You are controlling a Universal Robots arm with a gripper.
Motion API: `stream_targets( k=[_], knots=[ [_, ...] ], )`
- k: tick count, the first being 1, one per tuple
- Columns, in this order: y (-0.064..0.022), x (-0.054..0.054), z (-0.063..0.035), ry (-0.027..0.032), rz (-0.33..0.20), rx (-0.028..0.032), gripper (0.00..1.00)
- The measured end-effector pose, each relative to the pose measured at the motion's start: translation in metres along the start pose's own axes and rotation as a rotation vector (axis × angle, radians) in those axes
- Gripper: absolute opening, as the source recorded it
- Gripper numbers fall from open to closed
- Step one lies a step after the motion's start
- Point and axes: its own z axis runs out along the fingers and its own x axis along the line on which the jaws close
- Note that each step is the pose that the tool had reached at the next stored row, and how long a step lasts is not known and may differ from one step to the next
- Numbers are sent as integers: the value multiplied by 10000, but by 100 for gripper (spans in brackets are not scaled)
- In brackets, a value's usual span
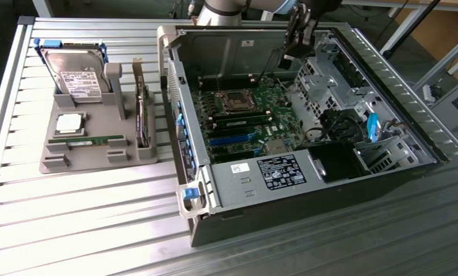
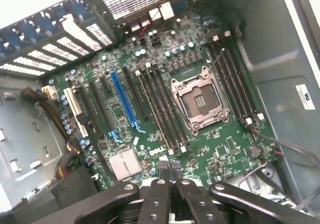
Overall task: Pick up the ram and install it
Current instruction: 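Press down the ram until it locks into place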
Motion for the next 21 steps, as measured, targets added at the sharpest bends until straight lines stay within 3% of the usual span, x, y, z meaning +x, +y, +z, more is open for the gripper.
stream_targets(
  k=[4, 8, 11, 21],
  knots=[
    [0, -1, 25, -27, 1105, -27, 9],
    [-1, -1, 41, -45, 1875, -46, 9],
    [-1, -1, 60, -68, 2846, -70, 9],
    [-3, -3, 103, -122, 5041, -123, 9]
  ],
)
